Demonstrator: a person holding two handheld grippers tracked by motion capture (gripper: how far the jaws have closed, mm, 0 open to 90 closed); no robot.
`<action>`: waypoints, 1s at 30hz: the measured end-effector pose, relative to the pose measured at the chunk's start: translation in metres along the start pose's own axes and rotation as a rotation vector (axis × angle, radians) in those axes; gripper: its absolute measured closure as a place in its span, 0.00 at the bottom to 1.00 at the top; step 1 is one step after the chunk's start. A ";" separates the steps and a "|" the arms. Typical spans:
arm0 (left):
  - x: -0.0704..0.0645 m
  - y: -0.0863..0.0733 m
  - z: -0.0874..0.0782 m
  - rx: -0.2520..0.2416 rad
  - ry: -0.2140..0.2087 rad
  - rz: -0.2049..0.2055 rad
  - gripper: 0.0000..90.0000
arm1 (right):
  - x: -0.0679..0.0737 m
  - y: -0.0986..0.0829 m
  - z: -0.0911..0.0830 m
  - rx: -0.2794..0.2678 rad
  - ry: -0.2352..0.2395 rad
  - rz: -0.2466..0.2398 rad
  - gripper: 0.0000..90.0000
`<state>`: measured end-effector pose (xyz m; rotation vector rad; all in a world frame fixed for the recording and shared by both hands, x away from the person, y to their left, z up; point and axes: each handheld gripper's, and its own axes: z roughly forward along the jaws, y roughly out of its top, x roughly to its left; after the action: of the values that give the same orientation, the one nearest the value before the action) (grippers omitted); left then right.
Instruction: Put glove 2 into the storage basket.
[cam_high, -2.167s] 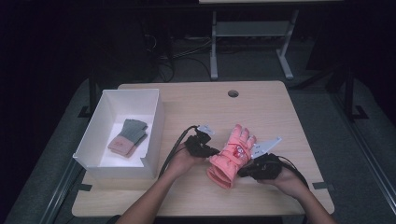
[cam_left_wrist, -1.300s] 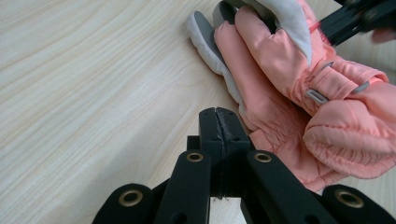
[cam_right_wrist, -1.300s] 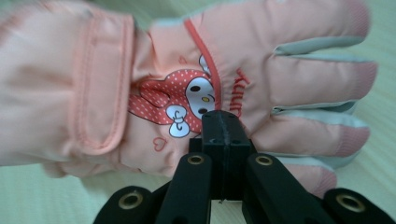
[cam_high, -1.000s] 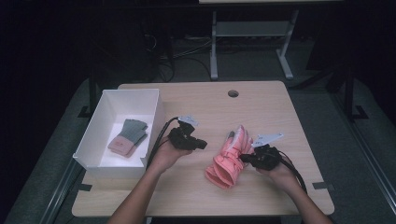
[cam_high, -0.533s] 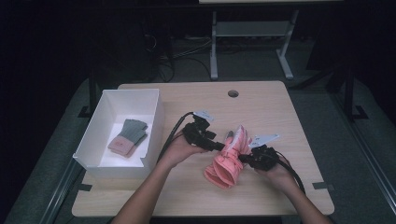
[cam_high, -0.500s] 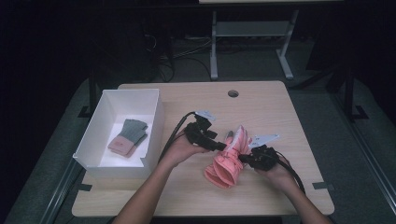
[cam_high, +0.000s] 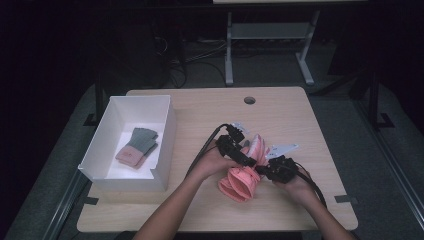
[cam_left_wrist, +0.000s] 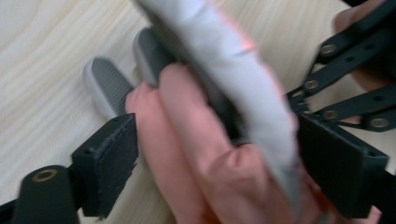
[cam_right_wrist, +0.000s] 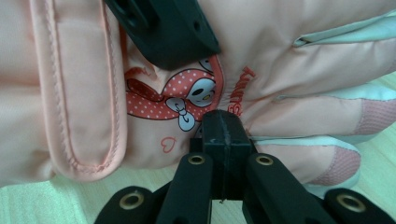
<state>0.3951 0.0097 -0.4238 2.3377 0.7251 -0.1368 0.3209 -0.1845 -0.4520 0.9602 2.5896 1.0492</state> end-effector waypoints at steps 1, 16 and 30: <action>0.001 -0.001 0.001 0.001 0.000 -0.013 0.14 | 0.000 0.000 0.000 -0.001 0.000 0.002 1.00; 0.022 -0.022 0.017 0.055 -0.122 -0.115 0.14 | 0.003 0.000 0.003 0.009 -0.012 -0.009 1.00; 0.026 -0.021 0.022 0.078 -0.274 -0.131 0.49 | 0.003 -0.001 0.005 0.007 -0.010 -0.010 1.00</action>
<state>0.4082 0.0207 -0.4597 2.2821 0.7445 -0.5408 0.3204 -0.1802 -0.4561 0.9504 2.5891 1.0301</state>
